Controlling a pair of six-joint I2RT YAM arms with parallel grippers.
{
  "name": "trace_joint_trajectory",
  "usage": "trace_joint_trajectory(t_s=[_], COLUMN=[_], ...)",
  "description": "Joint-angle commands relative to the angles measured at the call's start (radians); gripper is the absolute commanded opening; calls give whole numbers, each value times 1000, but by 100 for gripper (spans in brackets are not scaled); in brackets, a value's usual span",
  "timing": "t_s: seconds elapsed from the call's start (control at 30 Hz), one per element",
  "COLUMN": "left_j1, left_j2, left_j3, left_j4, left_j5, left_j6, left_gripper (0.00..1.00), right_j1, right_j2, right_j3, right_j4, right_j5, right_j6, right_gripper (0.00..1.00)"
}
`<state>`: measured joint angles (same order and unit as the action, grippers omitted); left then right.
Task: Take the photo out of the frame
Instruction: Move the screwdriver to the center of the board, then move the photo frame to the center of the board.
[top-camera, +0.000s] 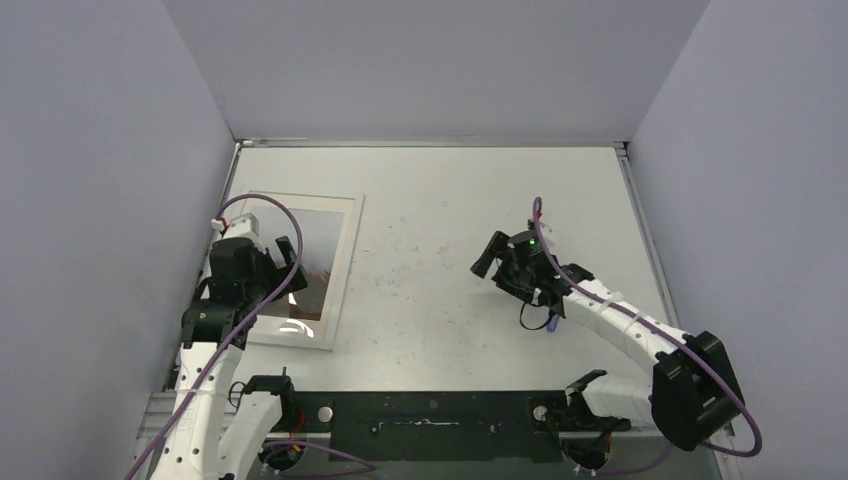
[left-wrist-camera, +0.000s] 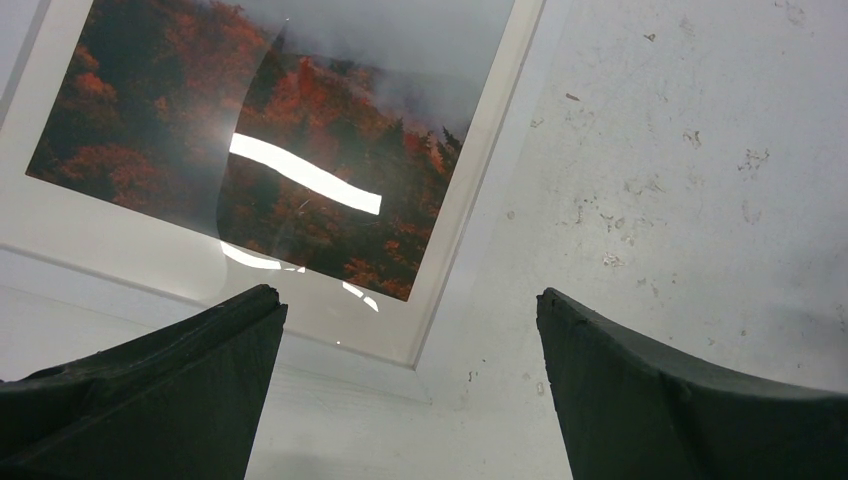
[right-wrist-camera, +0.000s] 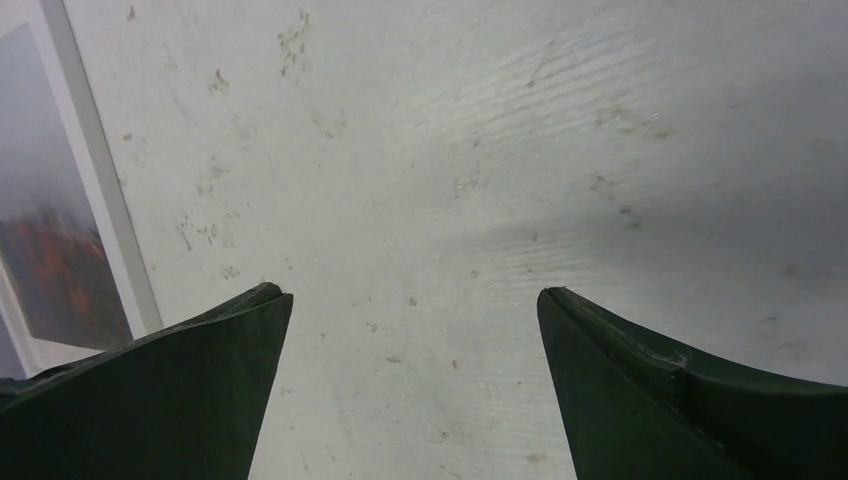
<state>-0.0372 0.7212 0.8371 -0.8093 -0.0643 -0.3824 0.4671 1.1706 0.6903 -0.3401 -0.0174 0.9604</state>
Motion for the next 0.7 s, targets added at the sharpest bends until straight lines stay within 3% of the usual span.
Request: trace_joint_trajectory(t_s=[0.0,0.2,0.3,0.47,0.67], left_j1=[13,21,26,32,33], left_j2=[1,-10,-26,-77,-173], left_j3=[-7,-9,-11,-13,-29], left_j4=[44,33,17,-2,-8], left_j5=[-25,-102,-188,-293,-393], left_j6=[-5,-29,-55,-84,-122], left_gripper=[97,97,97,97,97], right_j1=[206,476,559,658,701], right_j2=[115,398,539,740,909], right_j3=[113,384,523,758,926], right_j4=[83,5,-7,-36,-43], right_j5=[136,360,397,470,435], right_j6=[37,19,9,-5,-15], right_gripper=[100,97,94,90,82])
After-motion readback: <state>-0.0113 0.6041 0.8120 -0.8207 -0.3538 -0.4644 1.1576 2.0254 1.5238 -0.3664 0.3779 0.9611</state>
